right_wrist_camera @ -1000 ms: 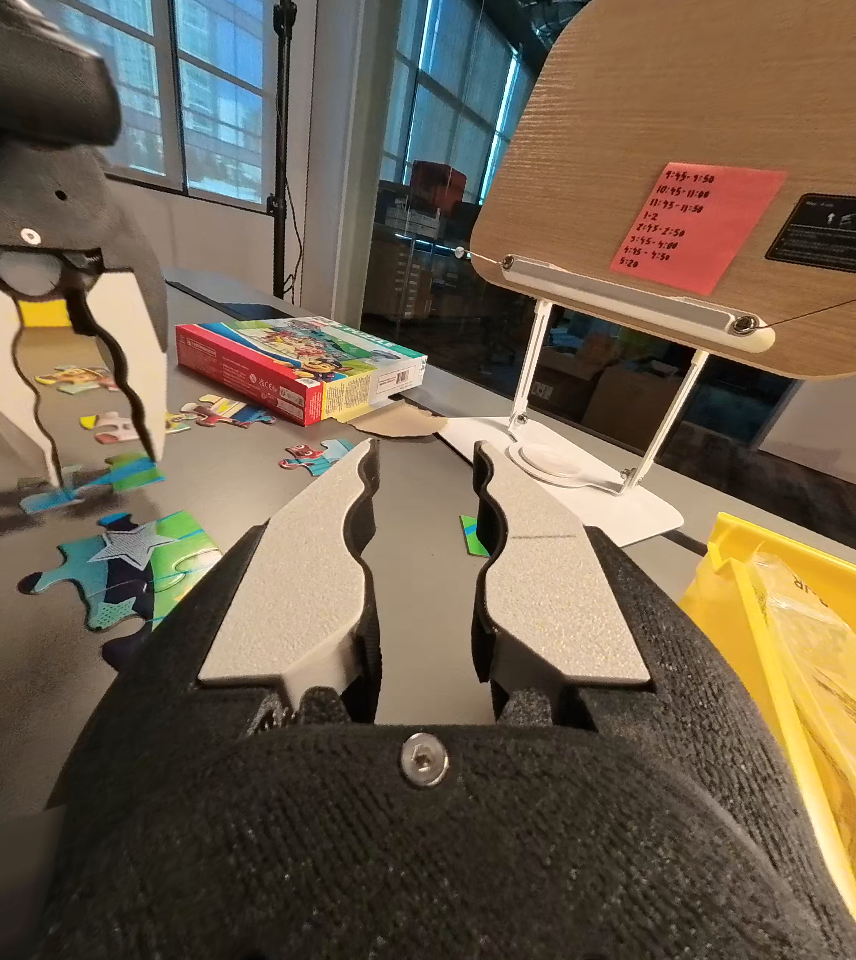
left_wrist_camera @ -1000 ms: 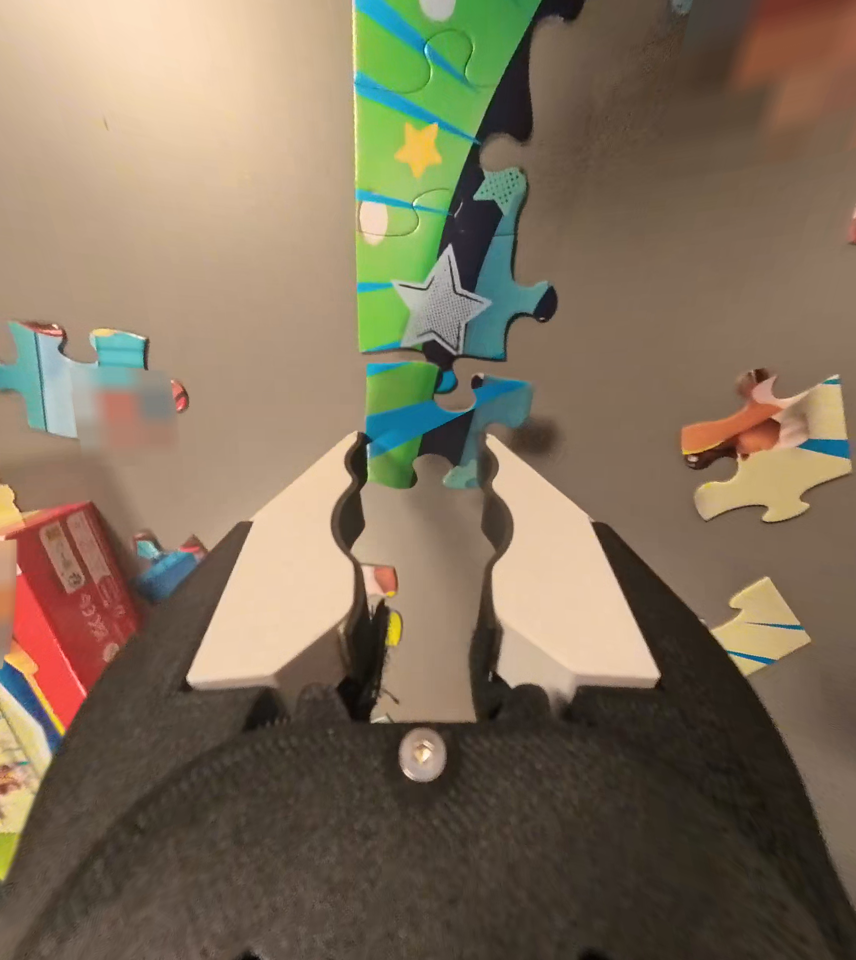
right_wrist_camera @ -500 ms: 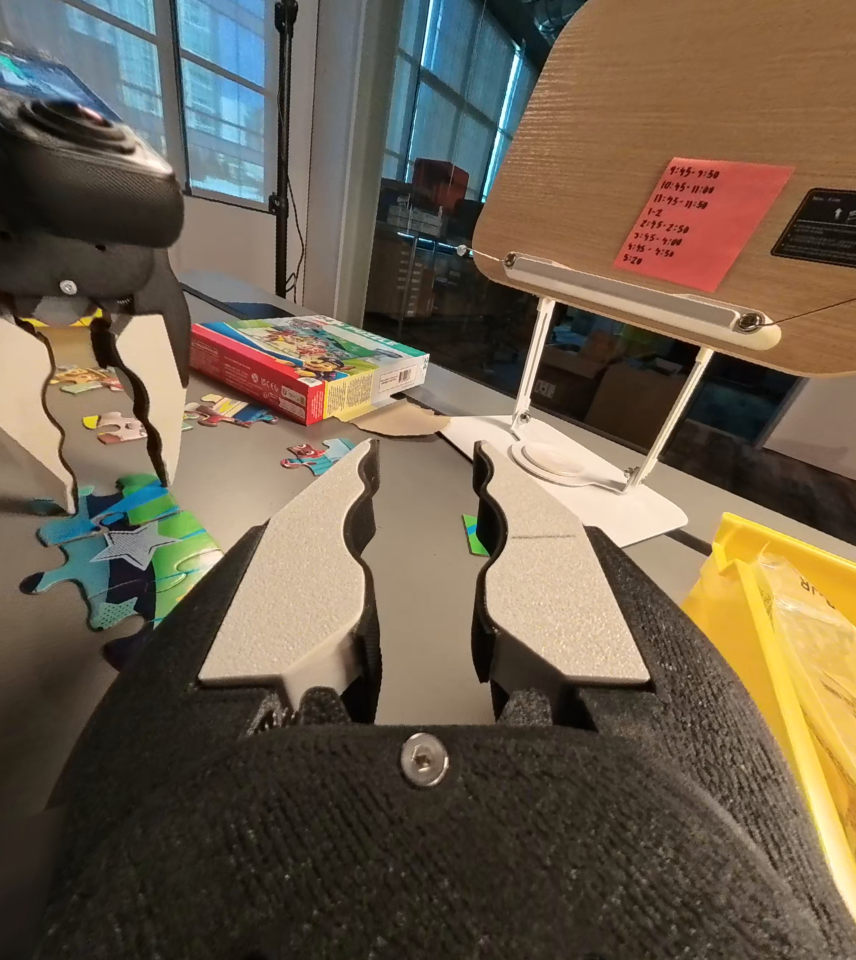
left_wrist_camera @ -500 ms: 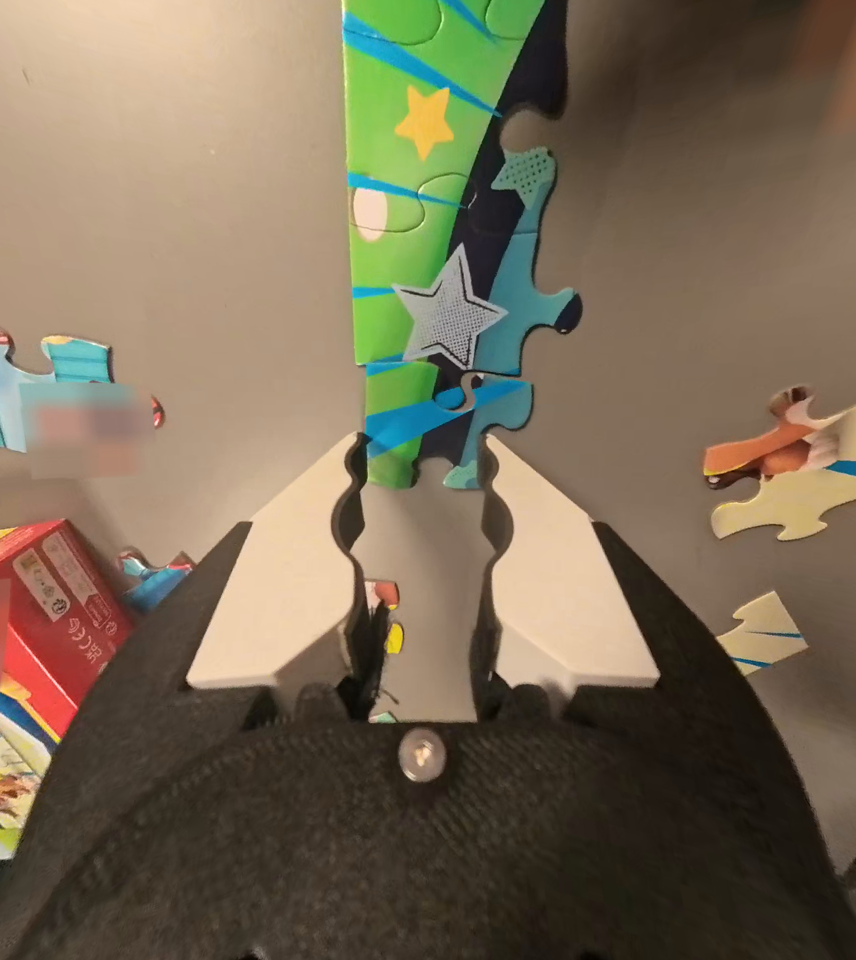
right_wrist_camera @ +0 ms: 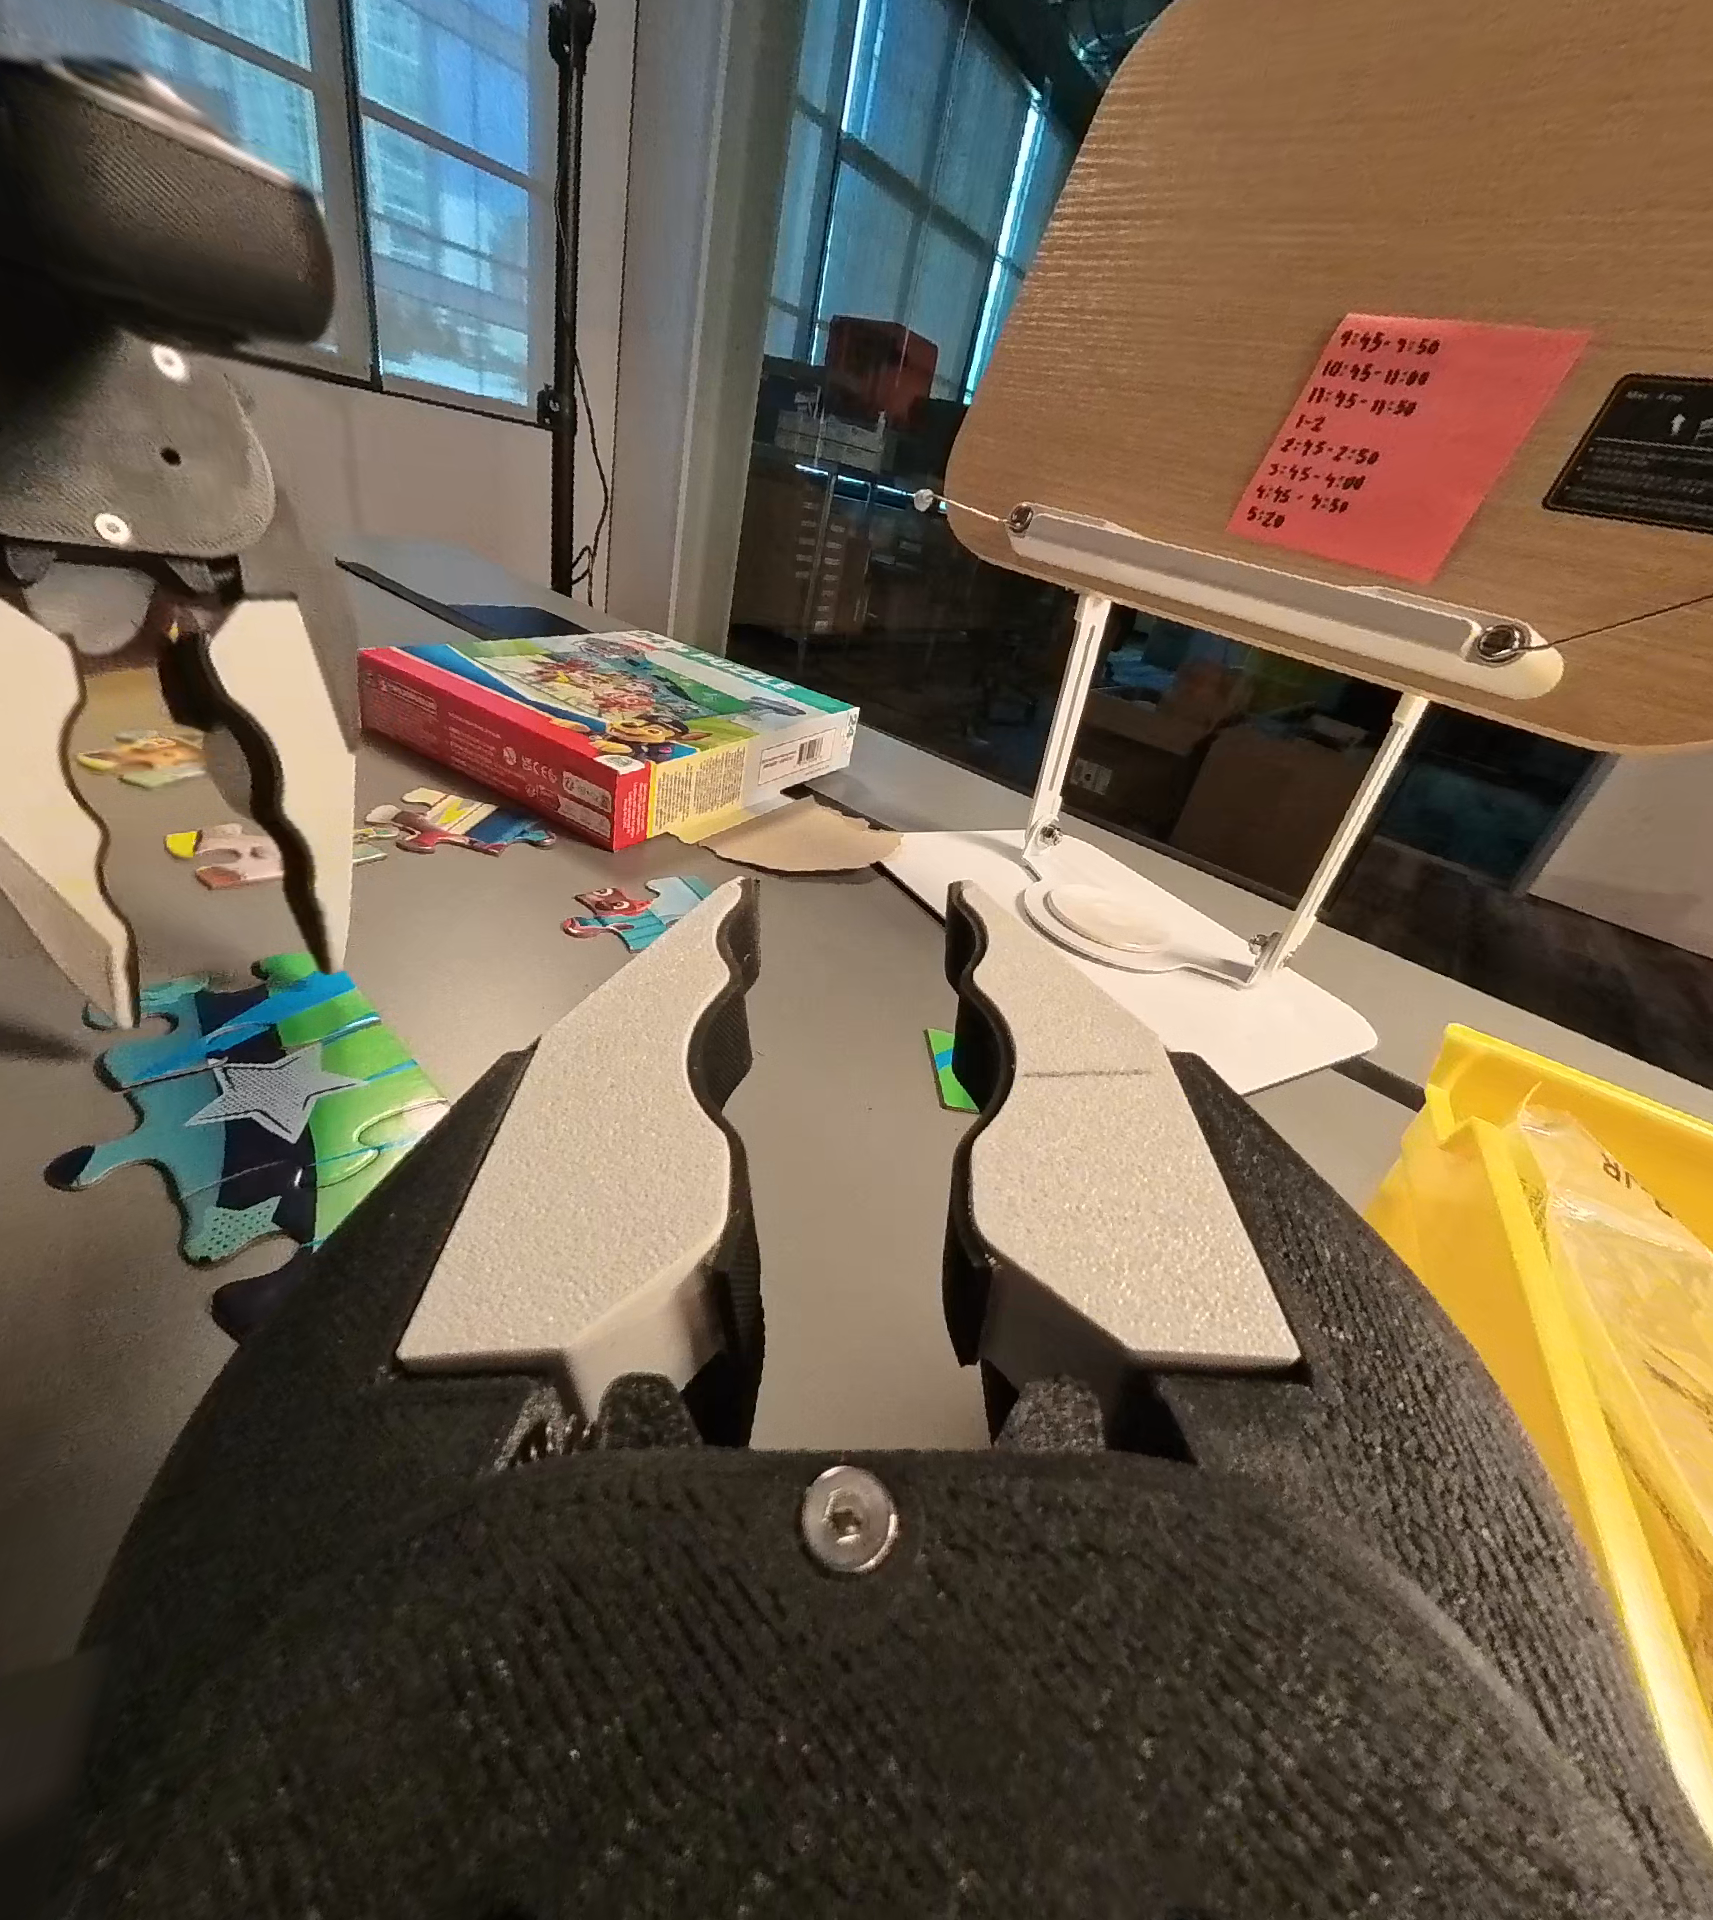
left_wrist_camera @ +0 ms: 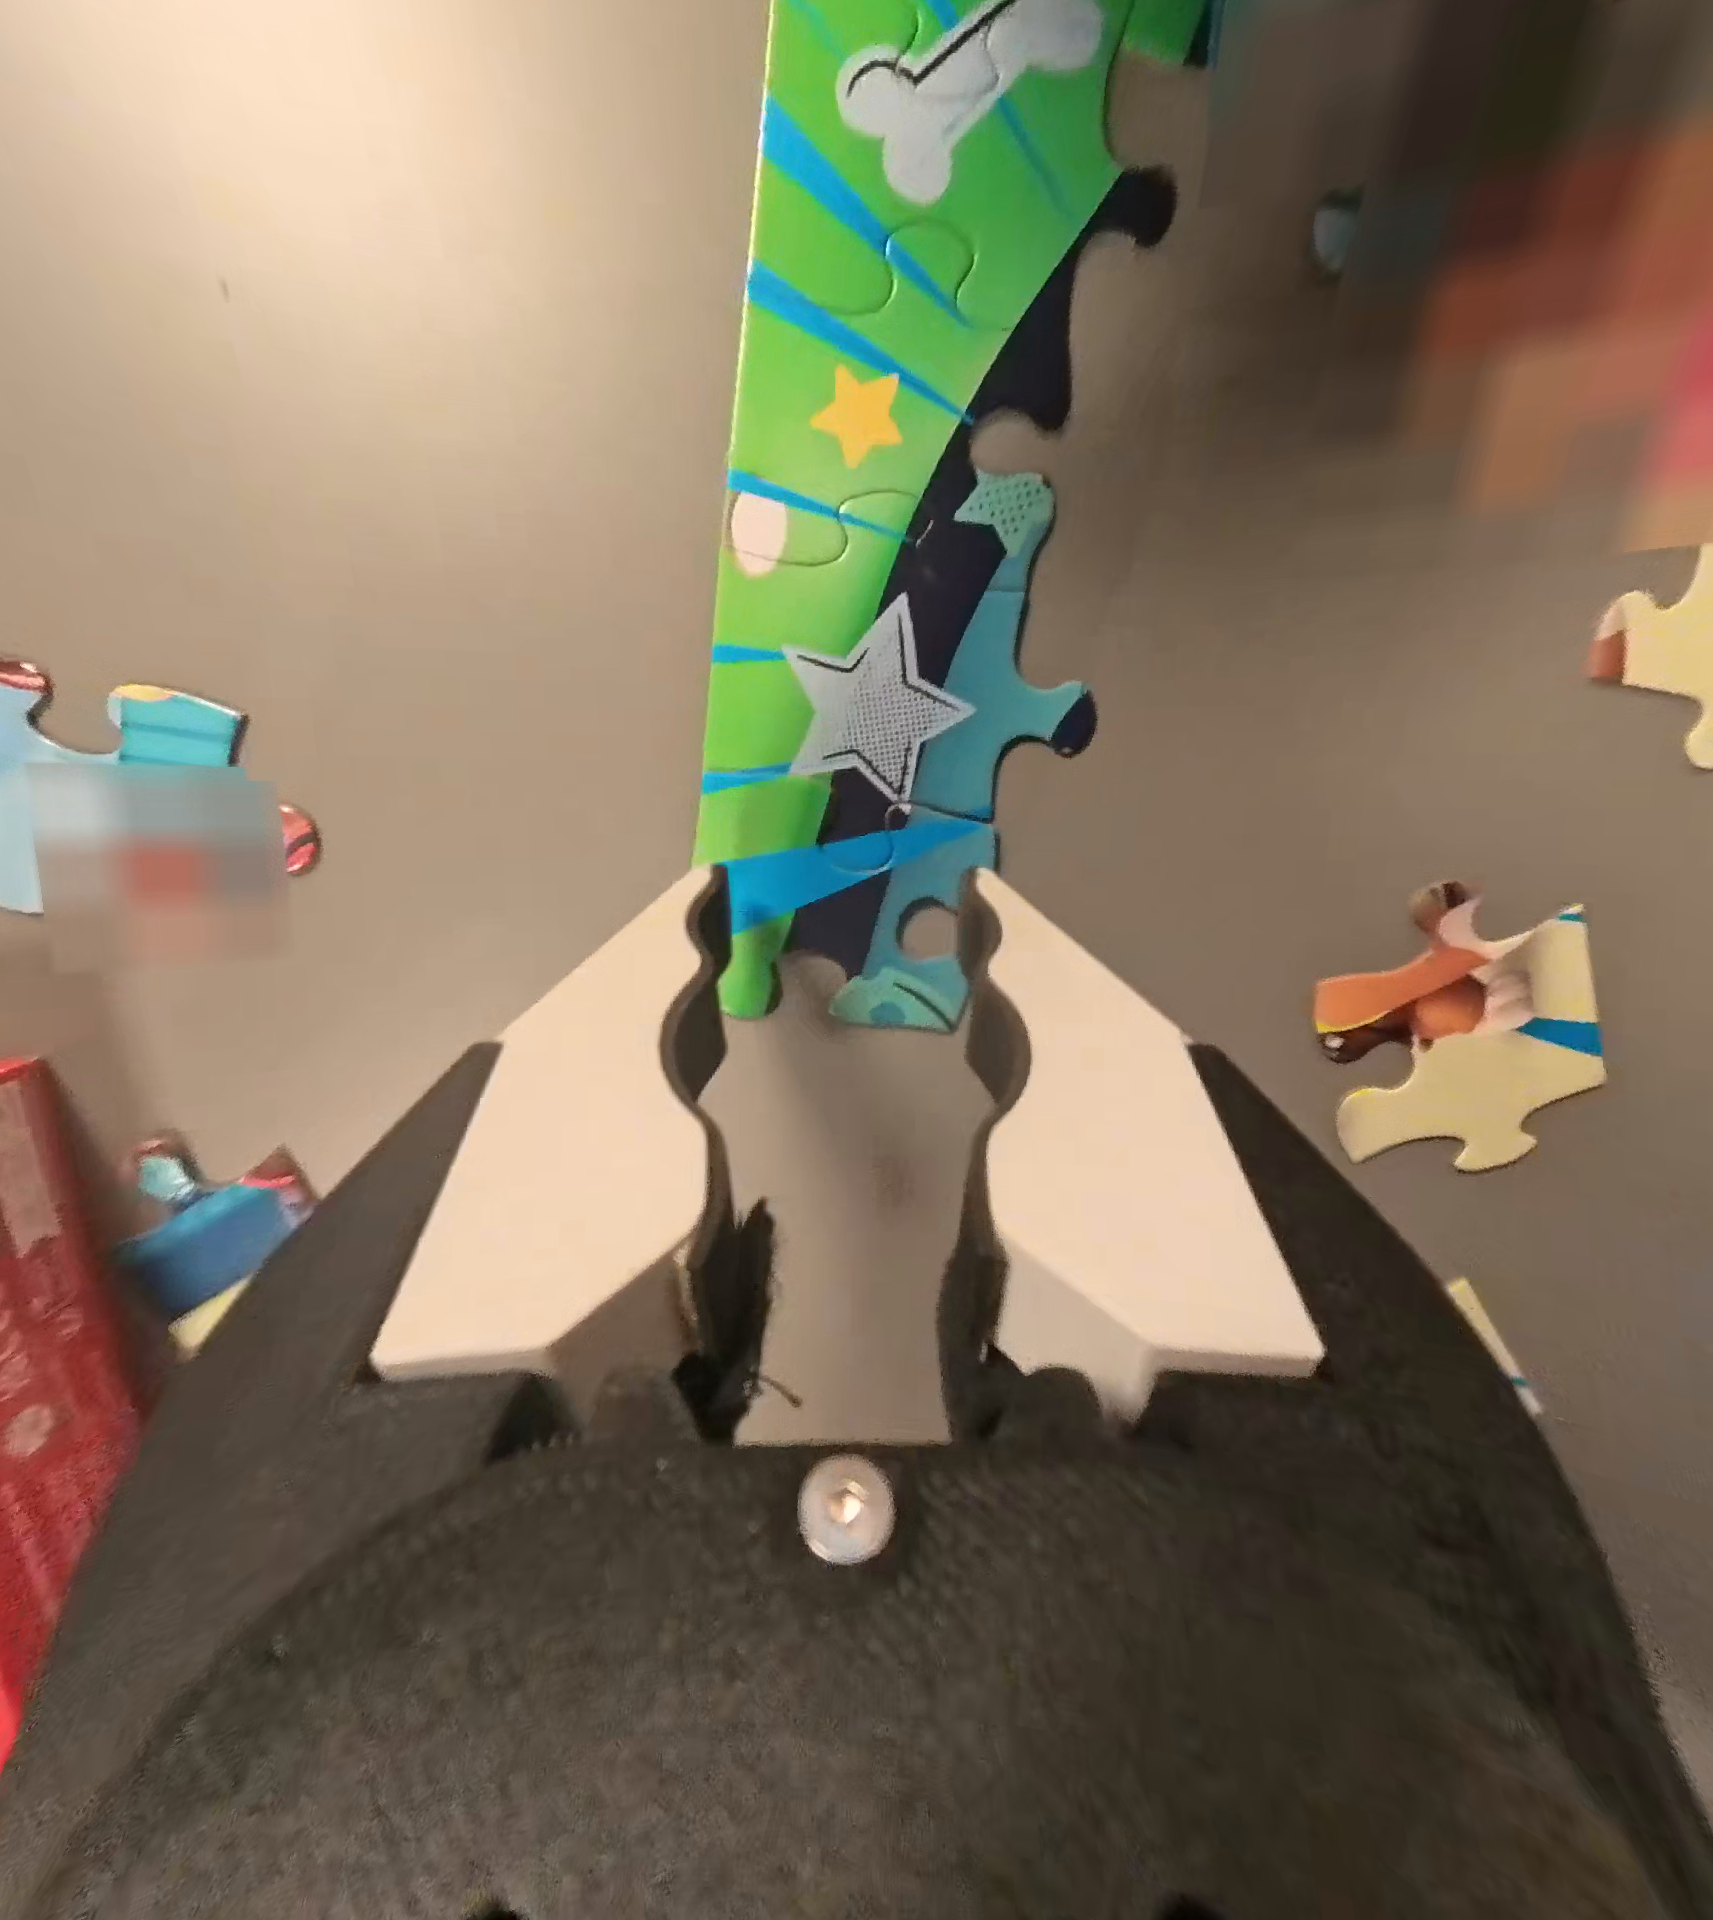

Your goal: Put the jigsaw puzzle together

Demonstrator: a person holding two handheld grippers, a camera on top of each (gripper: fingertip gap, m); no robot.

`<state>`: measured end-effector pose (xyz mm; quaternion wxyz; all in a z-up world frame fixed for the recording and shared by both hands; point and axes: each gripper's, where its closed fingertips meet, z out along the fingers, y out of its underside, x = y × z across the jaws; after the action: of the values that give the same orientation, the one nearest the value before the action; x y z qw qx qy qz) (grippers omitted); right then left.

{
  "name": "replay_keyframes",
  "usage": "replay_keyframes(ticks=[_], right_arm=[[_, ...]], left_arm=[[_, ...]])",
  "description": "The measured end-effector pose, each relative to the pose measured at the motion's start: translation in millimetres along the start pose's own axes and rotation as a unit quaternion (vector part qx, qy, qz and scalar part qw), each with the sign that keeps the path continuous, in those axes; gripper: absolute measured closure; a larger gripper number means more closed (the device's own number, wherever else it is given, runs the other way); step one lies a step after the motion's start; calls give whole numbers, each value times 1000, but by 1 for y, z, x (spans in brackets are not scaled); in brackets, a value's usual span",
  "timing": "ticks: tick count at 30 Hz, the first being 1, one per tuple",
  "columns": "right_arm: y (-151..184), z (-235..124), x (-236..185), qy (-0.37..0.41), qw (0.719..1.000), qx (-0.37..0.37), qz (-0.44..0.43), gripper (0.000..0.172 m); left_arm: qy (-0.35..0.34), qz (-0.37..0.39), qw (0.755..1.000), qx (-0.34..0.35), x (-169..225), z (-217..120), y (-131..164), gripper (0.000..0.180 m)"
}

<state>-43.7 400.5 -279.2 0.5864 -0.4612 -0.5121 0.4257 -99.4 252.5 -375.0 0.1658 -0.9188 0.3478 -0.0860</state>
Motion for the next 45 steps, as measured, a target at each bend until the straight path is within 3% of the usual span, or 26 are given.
replay_keyframes(ticks=[13,20,22,24,26,29,34,38,45], right_arm=[[0,0,0,1,1000,0,1,138],[0,0,0,1,1000,0,3,138],[0,0,0,1,1000,0,3,138],[0,0,1,2,1000,0,3,138],[0,0,1,2,1000,0,4,138],[0,0,1,2,1000,0,4,138],[0,0,1,2,1000,0,4,138],[0,0,2,2,1000,-1,4,138],[0,0,2,3,1000,-1,4,138]], left_arm=[[-34,-10,999,7,-2,9,1,153],[-58,-26,998,-23,5,9,2,168],[-44,-39,998,-21,5,9,1,168],[7,-32,999,-19,16,8,1,146],[31,-23,999,-20,18,6,0,138],[43,-36,998,37,15,1,-19,132],[7,-11,1000,1,4,11,-7,134],[-6,-9,1000,15,2,12,-8,144],[-18,-21,999,31,2,13,-8,145]])
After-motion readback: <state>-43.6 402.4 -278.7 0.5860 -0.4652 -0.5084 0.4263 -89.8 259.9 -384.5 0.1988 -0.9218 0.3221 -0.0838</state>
